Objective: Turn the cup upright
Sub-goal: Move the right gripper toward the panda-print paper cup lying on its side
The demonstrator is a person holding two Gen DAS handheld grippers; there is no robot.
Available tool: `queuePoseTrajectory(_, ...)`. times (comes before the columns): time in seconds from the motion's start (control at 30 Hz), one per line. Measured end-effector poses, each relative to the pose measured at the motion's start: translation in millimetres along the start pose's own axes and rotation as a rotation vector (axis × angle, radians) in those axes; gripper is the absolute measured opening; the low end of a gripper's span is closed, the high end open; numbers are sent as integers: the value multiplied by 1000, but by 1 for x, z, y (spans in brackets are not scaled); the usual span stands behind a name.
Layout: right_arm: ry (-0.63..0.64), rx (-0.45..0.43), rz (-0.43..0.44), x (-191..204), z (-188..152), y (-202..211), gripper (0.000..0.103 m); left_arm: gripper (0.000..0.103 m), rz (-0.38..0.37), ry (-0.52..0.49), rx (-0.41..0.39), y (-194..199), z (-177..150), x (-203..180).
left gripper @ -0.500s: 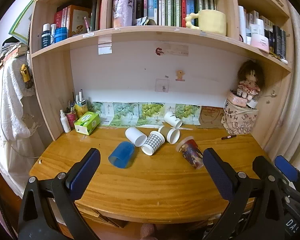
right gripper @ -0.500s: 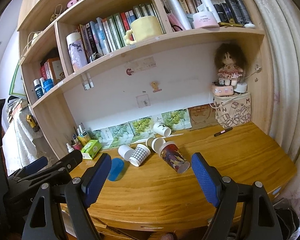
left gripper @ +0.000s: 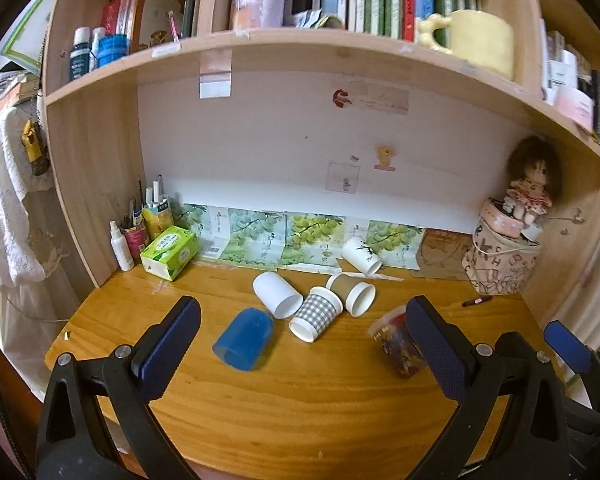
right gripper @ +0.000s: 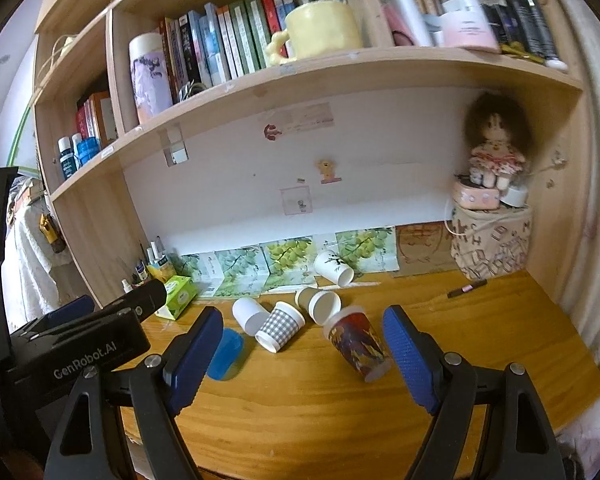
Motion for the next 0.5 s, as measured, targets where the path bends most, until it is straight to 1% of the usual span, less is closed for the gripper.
queuePoseTrajectory(0.13,15,46,11,0,7,-31,83,102,2,8,49,-30,9,5)
queuePoseTrajectory(0.27,70,105,0,5,12,-63,83,102,1,24,89,-60,17,12)
queuePoseTrajectory(0.4,116,147,10,11,19,-97,83,102,4,0,110,-85,25,13)
queuePoseTrajectory(0.5,137,168,14,13,25,-119,83,102,-9,-16,128,-102,29,12)
Point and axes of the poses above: each gripper's, at about its wrist camera, not at the fingertips, and y roughly against the way its jaws point, x to its left, z to its top, the point moved 4 cm from there along -y, roughly the way its jaws point, and after that the axes turned 4 degrees about z, right-handed, at the moved point
